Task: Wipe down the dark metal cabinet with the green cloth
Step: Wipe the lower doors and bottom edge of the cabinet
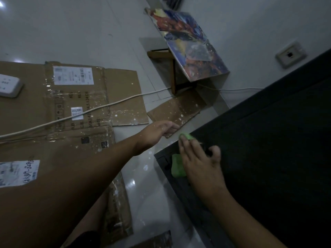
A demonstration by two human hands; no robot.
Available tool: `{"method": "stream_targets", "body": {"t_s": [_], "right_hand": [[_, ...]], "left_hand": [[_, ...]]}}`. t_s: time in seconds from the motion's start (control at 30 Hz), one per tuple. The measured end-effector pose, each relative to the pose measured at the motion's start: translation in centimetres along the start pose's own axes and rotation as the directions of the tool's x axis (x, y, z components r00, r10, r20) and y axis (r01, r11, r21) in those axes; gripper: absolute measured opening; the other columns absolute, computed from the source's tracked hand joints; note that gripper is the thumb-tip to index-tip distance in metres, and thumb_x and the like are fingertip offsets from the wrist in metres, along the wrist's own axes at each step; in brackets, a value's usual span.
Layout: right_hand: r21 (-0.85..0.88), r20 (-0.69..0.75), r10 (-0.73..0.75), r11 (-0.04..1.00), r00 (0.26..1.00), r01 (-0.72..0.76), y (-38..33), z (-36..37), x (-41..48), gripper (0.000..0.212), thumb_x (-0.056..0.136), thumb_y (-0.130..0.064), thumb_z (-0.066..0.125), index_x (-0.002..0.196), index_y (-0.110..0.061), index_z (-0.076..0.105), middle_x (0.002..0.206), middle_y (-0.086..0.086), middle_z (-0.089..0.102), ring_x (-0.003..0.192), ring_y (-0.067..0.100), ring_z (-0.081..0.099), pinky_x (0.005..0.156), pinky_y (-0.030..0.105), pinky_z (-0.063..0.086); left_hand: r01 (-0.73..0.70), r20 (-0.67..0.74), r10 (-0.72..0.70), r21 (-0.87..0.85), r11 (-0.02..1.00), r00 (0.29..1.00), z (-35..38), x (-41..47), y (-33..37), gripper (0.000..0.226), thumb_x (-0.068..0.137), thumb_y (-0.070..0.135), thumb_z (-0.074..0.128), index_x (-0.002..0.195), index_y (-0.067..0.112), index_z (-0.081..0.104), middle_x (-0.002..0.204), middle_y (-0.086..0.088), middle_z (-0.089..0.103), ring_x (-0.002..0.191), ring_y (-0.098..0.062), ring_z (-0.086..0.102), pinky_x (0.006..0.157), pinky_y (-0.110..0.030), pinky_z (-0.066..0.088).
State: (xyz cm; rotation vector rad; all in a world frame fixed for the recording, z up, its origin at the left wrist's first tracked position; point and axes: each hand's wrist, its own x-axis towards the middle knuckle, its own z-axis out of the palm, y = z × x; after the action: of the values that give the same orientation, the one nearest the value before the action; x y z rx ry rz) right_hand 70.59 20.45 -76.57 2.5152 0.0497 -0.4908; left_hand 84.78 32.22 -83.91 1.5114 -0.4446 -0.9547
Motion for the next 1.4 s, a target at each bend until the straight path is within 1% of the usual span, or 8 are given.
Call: {"method": "stream_targets", "body": {"t_s": [0.07,0.23,0.33,0.63,0.77,1.07,1.27,1.4], "right_hand": [[-0.030,0.212,-0.112,0.992,0.971,0.121,-0.9,0.8,0.4,0.085,0.097,-0.022,0.051,0.156,-0.003,-0.008,0.164,0.016,-0.021,0.151,0.030,-0.007,0.110,0.061,0.017],[0.013,0.311,-0.180,0.983,0.933,0.186,-2.7,6.5,-1.0,0.070,0.103,-0.020,0.042,0.158,-0.001,0.002,0.166,0.016,-0.008,0.153,0.030,-0.005,0.116,0.062,0.012],[0.056,0.380,-0.239,0.970,0.894,0.236,-3.2,9.3,-3.0,0.065,0.104,-0.018,0.037,0.157,0.000,0.003,0.166,0.017,-0.004,0.152,0.030,-0.005,0.117,0.060,0.009],[0.024,0.416,-0.315,0.941,0.853,0.336,-4.7,13.0,-3.9,0.064,0.102,-0.022,0.044,0.157,-0.002,0.016,0.166,0.017,0.007,0.153,0.031,-0.002,0.121,0.055,0.004],[-0.027,0.247,-0.307,0.946,0.919,0.323,-5.1,14.2,-1.7,0.057,0.105,-0.019,0.035,0.157,-0.002,0.018,0.166,0.018,0.006,0.153,0.032,-0.002,0.117,0.057,0.016],[-0.069,0.534,-0.329,0.901,0.779,0.428,-9.4,20.7,-2.7,0.055,0.096,-0.033,0.061,0.146,-0.013,0.047,0.159,0.013,0.032,0.151,0.034,0.012,0.121,0.056,0.002],[0.029,0.500,-0.286,0.949,0.818,0.314,-8.4,20.3,-4.9,0.062,0.097,-0.044,0.057,0.147,-0.009,0.045,0.159,0.015,0.033,0.149,0.034,0.014,0.120,0.056,0.004],[0.020,0.386,-0.292,0.951,0.875,0.309,-6.4,17.2,-6.9,0.066,0.102,-0.024,0.051,0.156,-0.005,0.019,0.165,0.017,0.010,0.153,0.034,0.003,0.119,0.058,0.011]], "left_hand": [[0.007,0.008,-0.007,-0.020,1.000,1.000,0.1,-0.1,0.0,0.043,0.107,0.034,0.028,0.130,0.017,0.059,0.131,-0.001,0.062,0.093,0.013,0.053,0.060,0.006,0.037],[-0.053,0.100,0.051,0.019,0.998,0.994,1.4,0.1,0.7,0.037,0.107,0.031,0.031,0.135,0.022,0.054,0.128,0.008,0.056,0.103,0.012,0.052,0.071,0.003,0.039],[-0.048,0.136,0.045,0.020,0.999,0.990,2.5,0.0,-0.3,0.033,0.105,0.026,0.039,0.137,0.030,0.044,0.140,0.006,0.048,0.124,-0.007,0.047,0.092,-0.016,0.041],[-0.084,0.157,0.051,0.213,0.973,0.986,4.6,-0.1,-3.7,0.085,0.092,0.020,0.059,0.152,0.045,0.004,0.159,0.007,0.017,0.143,-0.021,0.023,0.115,-0.049,0.032],[-0.055,0.121,0.024,0.264,0.963,0.992,5.1,0.2,-3.8,0.086,0.093,0.021,0.061,0.152,0.041,0.002,0.160,0.003,0.017,0.144,-0.021,0.021,0.115,-0.045,0.029],[-0.122,0.100,0.094,0.322,0.939,0.991,5.2,0.0,-4.4,0.087,0.092,0.017,0.062,0.154,0.036,0.003,0.158,0.002,0.021,0.142,-0.016,0.024,0.111,-0.036,0.028],[-0.107,0.069,0.089,0.343,0.933,0.994,5.8,0.1,-4.5,0.090,0.091,0.021,0.064,0.153,0.036,0.001,0.158,0.000,0.021,0.143,-0.022,0.023,0.116,-0.048,0.028],[-0.092,0.056,0.077,0.338,0.937,0.995,5.6,-0.1,-4.1,0.088,0.091,0.019,0.063,0.154,0.034,0.004,0.157,-0.002,0.025,0.141,-0.022,0.027,0.114,-0.044,0.031]]}}
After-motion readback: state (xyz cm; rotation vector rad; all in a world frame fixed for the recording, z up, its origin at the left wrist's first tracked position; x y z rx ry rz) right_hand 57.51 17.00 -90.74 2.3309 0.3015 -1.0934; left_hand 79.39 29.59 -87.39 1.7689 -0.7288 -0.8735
